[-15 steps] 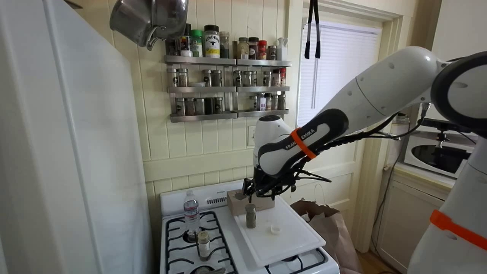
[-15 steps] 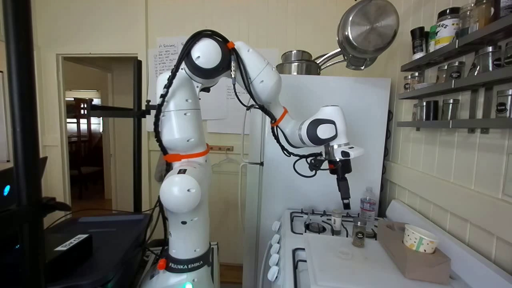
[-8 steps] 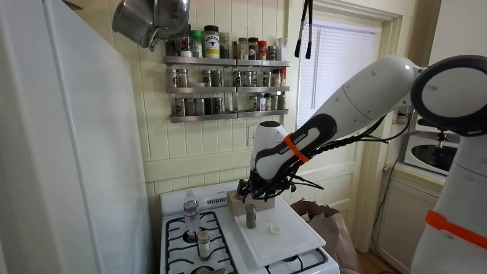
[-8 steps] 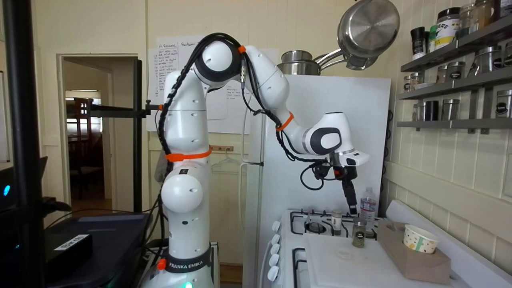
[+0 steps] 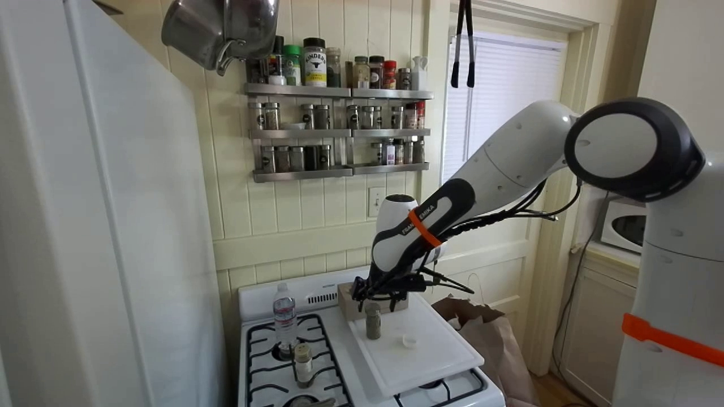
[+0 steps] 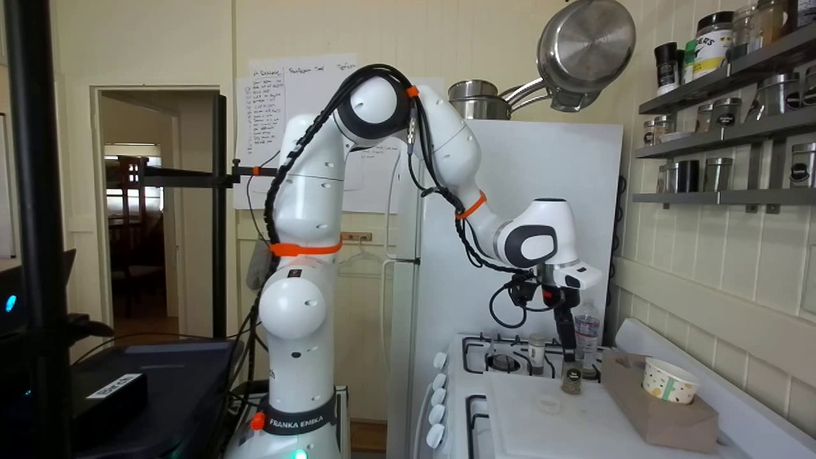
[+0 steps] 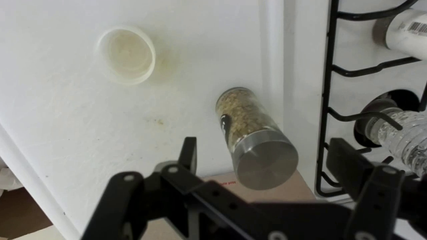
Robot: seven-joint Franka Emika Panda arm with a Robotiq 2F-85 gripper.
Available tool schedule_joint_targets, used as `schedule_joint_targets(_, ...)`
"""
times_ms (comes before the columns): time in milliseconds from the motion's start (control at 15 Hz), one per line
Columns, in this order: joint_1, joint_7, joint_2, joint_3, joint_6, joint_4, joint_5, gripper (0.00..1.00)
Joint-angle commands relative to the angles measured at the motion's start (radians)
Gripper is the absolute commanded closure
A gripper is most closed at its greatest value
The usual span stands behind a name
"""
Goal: Take the spice bottle off of the tray and put the water bottle on the tray
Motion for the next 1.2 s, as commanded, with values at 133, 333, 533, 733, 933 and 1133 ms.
schedule_joint_targets(133,0.028,-0.048,0.082,-0.037,-0.012,0.062,0.062,0.0)
schedule_joint_targets(333,0.033,-0.052,0.107,-0.047,-0.012,0.083,0.078,0.0)
schedule_joint_targets(533,0.041,-0.047,0.118,-0.053,-0.017,0.096,0.084,0.29)
schedule_joint_targets(733,0.049,-0.037,0.121,-0.055,-0.019,0.102,0.084,0.47)
schedule_joint_targets(933,0.061,-0.018,0.118,-0.06,-0.027,0.102,0.075,0.69)
schedule_joint_targets(1133,0.07,-0.003,0.117,-0.067,-0.029,0.102,0.064,0.76)
